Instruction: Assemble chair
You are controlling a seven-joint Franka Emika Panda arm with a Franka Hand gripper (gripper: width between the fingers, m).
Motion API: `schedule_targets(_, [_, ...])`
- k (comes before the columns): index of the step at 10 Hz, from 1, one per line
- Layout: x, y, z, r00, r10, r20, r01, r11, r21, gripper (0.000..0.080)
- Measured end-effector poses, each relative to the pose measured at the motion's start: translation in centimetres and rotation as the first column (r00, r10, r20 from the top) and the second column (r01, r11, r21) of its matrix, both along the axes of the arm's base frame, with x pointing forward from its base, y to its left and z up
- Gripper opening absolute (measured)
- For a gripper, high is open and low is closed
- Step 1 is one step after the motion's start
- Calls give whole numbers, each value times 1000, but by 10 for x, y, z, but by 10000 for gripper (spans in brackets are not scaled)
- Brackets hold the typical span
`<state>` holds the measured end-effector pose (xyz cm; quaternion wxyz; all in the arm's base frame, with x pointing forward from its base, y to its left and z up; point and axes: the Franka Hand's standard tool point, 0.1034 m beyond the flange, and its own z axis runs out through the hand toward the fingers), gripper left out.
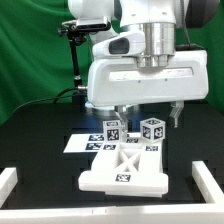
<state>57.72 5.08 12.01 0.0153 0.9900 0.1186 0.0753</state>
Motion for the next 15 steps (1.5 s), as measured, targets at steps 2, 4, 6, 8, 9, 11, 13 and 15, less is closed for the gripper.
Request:
schedule_targets(2, [0, 0, -1, 999, -51, -2, 51, 999, 6, 385])
schedule_targets(4, [0, 0, -1, 985, -171, -3, 171, 985, 28, 282])
schedule_targets(6, [-1, 0, -1, 951, -310, -7, 310, 950, 50, 282])
schedule_targets(8, [-1, 0, -1, 915, -404, -11, 404, 913, 65, 282])
schedule_targets(9, [-1, 1, -1, 871, -491, -17, 491, 868, 79, 282])
schedule_targets(11, [-1, 9, -1, 595, -801, -70, 800, 583, 140, 283])
schedule_targets(13, [-4, 15, -2, 273, -949, -160, 956, 249, 155, 284])
schedule_targets(15, [-4, 17, -2, 203, -961, -185, 972, 174, 159, 294])
